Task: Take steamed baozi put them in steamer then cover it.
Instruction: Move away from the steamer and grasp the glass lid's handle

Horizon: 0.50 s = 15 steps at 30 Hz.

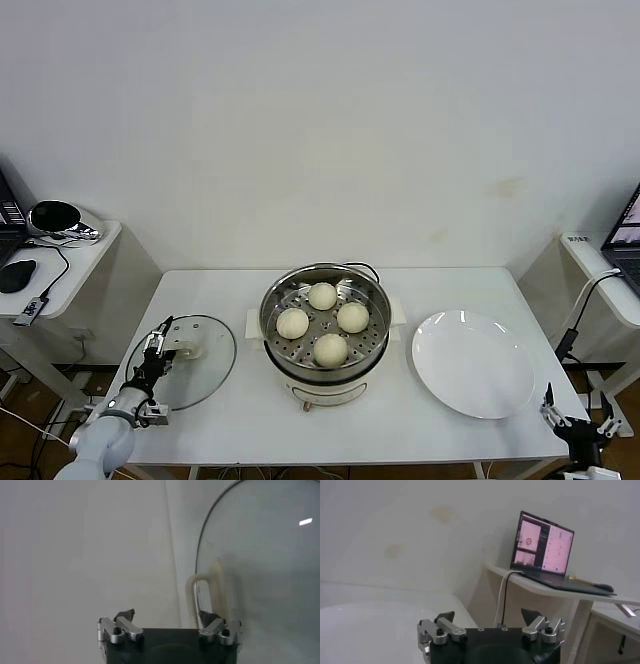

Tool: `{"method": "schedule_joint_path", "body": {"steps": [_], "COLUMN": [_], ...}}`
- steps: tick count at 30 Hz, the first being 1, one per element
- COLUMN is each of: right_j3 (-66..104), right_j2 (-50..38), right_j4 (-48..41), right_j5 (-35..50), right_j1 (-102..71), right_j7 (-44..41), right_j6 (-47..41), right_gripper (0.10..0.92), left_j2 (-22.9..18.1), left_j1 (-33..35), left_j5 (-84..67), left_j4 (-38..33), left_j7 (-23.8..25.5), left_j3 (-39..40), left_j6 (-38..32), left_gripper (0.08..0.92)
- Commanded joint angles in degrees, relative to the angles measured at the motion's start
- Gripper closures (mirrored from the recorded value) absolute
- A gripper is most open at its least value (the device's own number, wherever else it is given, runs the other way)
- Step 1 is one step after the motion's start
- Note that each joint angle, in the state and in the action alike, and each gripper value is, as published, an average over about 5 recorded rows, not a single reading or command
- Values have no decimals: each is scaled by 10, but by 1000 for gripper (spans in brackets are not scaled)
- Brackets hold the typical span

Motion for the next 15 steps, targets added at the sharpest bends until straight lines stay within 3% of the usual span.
{"method": "schedule_joint_path", "body": {"steps": [1,15], "right_j3": [1,-4], "right_j2": [1,3], "right_j4": [-3,-3], "right_j5": [0,-1], "right_j1": [0,-1], "right_j7": [0,-6], "right_j6": [-2,-4], "right_gripper": [203,203], "left_j2": [1,3], "left_j1": [-12,-16], "left_j5": [0,-27], "left_j4": [19,33], "left_j7": [-1,3], "left_j3": [5,15], "left_j6": [0,-2], "left_gripper": [185,562]}}
